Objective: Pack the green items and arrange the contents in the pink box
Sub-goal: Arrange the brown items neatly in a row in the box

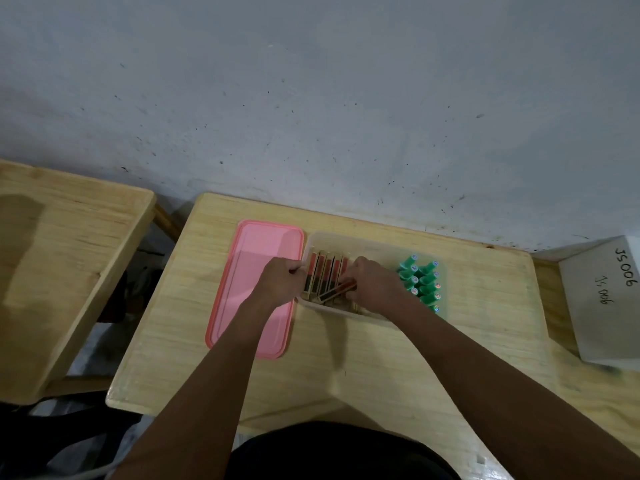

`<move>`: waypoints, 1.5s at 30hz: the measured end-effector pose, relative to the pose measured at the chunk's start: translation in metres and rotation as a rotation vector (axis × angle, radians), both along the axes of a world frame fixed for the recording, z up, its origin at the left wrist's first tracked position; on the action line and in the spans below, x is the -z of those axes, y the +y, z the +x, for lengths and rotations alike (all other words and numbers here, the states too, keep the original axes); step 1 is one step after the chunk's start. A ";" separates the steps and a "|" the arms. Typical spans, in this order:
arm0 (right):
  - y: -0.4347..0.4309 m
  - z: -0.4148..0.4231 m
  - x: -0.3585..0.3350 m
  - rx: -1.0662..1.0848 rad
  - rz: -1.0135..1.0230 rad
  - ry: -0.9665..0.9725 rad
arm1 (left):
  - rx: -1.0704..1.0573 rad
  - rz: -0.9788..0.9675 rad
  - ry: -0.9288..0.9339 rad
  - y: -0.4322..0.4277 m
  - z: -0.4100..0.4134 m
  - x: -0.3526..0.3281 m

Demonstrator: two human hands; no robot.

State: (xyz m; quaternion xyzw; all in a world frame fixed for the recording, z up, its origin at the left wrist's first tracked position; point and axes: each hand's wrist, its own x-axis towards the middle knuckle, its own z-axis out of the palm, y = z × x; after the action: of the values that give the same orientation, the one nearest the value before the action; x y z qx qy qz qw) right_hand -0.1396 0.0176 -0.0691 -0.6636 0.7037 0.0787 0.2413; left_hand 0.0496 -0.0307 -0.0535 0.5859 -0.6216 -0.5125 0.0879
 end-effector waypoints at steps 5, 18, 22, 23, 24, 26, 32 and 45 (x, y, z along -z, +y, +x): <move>-0.010 0.005 -0.001 -0.170 -0.131 0.091 | -0.013 0.014 0.011 0.001 -0.001 -0.001; -0.023 0.014 0.012 0.167 -0.176 -0.171 | -0.003 -0.020 0.008 0.002 -0.001 -0.002; -0.013 0.020 0.027 0.425 -0.086 -0.355 | -0.016 -0.023 0.007 0.000 -0.001 0.002; -0.012 0.022 0.029 0.454 -0.088 -0.390 | -0.017 -0.023 0.010 0.000 -0.001 0.002; -0.012 0.025 0.031 0.481 -0.092 -0.419 | -0.016 -0.025 0.013 0.000 -0.001 0.003; -0.014 0.031 0.034 0.512 -0.092 -0.446 | -0.017 -0.032 0.015 0.001 -0.001 0.003; -0.019 0.042 0.041 0.579 -0.105 -0.501 | -0.007 -0.055 -0.022 -0.001 -0.001 0.008; -0.010 0.035 0.027 0.627 -0.164 -0.481 | 0.001 -0.071 -0.028 -0.003 -0.001 0.014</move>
State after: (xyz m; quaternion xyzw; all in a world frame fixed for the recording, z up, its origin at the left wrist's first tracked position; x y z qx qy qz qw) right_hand -0.1044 0.0076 -0.0966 -0.4335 0.7993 -0.2125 0.3578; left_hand 0.0489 -0.0336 -0.0674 0.5891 -0.6411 -0.4817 0.0996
